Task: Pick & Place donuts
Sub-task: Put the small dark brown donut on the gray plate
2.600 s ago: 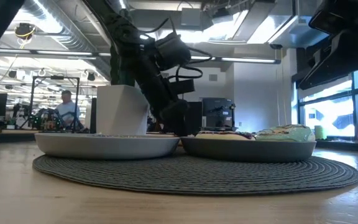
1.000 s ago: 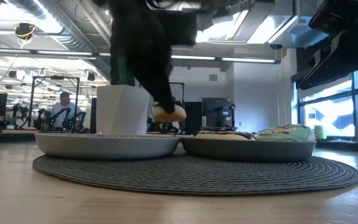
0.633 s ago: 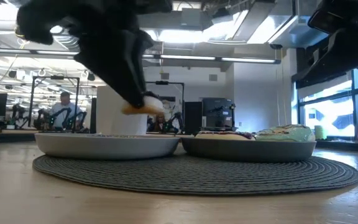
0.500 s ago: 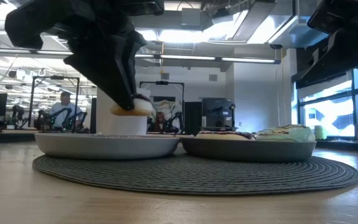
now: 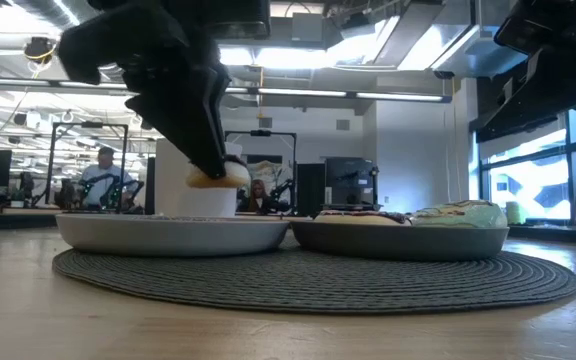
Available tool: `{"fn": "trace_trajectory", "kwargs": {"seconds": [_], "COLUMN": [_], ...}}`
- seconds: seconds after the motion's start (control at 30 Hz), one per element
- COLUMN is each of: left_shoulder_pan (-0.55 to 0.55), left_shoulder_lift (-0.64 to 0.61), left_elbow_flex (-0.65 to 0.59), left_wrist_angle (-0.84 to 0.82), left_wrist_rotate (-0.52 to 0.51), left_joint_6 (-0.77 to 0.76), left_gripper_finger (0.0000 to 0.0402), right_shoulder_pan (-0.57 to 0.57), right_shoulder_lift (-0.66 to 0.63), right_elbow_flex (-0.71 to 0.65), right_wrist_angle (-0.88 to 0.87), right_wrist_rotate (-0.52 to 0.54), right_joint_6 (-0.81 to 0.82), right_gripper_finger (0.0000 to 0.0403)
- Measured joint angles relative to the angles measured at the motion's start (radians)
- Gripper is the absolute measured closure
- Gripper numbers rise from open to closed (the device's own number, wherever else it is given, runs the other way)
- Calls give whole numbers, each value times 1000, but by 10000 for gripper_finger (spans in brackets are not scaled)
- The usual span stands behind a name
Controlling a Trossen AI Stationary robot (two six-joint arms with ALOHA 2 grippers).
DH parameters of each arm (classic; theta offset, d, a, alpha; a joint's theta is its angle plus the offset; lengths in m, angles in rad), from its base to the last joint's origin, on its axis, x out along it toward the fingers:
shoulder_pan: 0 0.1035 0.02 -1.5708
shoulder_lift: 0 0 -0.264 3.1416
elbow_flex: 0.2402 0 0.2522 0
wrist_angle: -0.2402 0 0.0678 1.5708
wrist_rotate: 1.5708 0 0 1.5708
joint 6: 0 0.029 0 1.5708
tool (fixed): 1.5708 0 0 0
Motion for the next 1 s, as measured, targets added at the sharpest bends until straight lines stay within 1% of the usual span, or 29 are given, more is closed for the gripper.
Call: {"fn": "trace_trajectory", "kwargs": {"seconds": [0.1,0.37,0.57,0.77,1.0], "left_shoulder_pan": [2,6,6,7,7], "left_shoulder_lift": [-1,-2,-2,-2,-2], "left_elbow_flex": [-9,-95,-113,-113,-113], "left_wrist_angle": [12,37,50,100,99], "left_wrist_rotate": [1,9,7,-4,-4], "left_joint_6": [-1,-64,-77,-71,-68], "left_gripper_finger": [343,343,343,343,343], "right_shoulder_pan": [0,0,0,0,0], "right_shoulder_lift": [0,0,0,0,0], "right_elbow_flex": [0,0,0,0,0], "right_wrist_angle": [0,0,0,0,0], "right_wrist_rotate": [0,-2,-2,-2,-2], "right_joint_6": [0,-2,-2,-2,-2], "right_gripper_finger": [295,295,295,295,295]}}
